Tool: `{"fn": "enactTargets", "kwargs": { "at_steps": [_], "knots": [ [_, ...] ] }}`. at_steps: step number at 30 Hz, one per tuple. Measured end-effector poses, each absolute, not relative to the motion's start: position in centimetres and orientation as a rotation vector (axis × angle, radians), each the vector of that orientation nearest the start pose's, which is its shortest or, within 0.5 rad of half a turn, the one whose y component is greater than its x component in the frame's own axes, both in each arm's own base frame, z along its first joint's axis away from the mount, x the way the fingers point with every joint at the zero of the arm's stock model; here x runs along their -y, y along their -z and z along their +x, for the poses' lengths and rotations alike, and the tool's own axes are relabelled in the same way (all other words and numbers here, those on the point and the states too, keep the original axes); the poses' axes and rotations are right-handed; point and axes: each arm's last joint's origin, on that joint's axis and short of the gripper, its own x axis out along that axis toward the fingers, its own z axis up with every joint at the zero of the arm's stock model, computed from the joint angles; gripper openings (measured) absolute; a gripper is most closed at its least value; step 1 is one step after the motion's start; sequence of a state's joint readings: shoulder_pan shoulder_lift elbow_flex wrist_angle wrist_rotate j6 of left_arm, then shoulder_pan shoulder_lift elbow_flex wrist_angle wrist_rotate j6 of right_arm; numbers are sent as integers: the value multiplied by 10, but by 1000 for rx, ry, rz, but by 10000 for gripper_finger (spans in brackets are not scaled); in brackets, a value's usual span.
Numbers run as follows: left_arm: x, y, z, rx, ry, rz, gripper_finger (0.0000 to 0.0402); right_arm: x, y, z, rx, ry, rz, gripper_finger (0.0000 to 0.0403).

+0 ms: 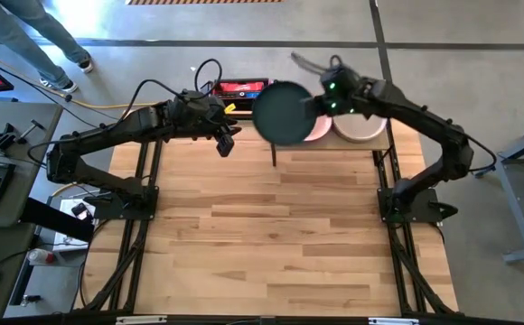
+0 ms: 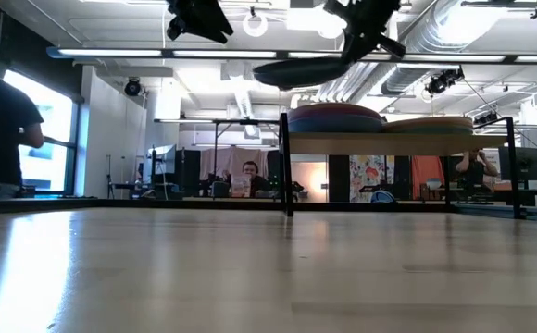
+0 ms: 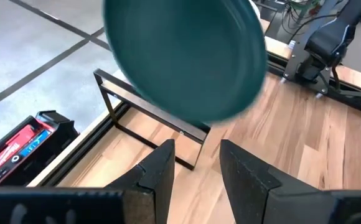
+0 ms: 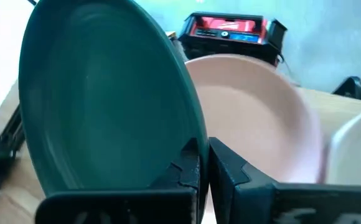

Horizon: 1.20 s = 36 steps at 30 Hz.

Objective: Place and stack plates onto a shelf
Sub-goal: Stack the green plate on the light orange stacked plates on the shelf

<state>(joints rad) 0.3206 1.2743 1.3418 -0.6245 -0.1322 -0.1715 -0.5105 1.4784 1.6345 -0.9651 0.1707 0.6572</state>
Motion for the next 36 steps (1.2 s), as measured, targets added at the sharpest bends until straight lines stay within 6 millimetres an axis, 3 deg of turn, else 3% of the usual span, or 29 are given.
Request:
{"fn": "enactTargets", "kwargs": {
  "at_steps": [7, 11, 17, 24, 36],
  "knots": [
    [-87, -381, 250, -521, -494, -215, 118, 195, -392, 223, -551, 903, 885, 0],
    [-87, -381, 250, -528, -500, -214, 118, 210, -390, 208, -557, 873, 950, 0],
    [-87, -379, 249, -552, -501, -216, 118, 214, -385, 193, -627, 803, 1038, 0],
    [-87, -378, 249, -557, -502, -224, 117, 212, -377, 185, -742, 853, 1081, 0],
    [-87, -378, 249, -557, -500, -225, 117, 223, -357, 201, -810, 914, 1092, 0]
  ]
}}
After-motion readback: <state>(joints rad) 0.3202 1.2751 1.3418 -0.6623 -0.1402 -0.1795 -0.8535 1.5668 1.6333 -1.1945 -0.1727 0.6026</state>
